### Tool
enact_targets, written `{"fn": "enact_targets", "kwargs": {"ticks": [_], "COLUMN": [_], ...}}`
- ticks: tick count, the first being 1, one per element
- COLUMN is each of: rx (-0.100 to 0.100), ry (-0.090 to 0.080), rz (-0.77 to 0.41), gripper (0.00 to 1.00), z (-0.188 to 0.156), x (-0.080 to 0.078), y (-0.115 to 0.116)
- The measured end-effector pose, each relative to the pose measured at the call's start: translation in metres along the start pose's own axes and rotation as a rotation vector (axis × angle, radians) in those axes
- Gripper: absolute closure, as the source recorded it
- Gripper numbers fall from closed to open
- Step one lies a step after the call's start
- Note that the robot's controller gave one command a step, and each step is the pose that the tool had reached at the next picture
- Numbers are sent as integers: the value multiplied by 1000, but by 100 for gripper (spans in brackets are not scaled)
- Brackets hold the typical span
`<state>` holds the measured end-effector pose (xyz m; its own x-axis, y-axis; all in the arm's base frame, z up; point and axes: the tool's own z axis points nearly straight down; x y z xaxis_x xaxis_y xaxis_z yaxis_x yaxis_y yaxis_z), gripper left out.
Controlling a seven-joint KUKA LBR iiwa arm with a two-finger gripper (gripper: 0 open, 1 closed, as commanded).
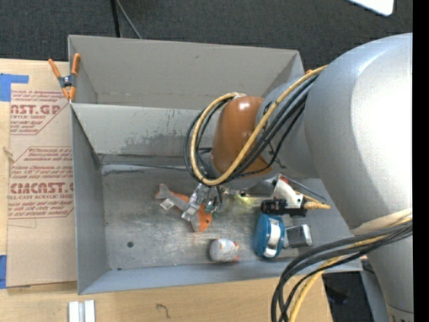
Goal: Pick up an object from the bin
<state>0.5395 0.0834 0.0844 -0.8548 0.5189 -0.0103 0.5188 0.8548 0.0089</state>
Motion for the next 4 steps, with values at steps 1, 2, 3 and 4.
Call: {"fn": "enact_targets", "kwargs": {"ticks": [1, 2, 3, 4], "rx": [6, 7, 8, 11], "ry": [8, 9, 10, 14], "rz": [0, 0, 0, 0], "gripper": [100, 100, 100, 100], "z": [-3, -5, -6, -11], "x": [1, 1, 1, 2], "y": [0, 0, 0, -1]}}
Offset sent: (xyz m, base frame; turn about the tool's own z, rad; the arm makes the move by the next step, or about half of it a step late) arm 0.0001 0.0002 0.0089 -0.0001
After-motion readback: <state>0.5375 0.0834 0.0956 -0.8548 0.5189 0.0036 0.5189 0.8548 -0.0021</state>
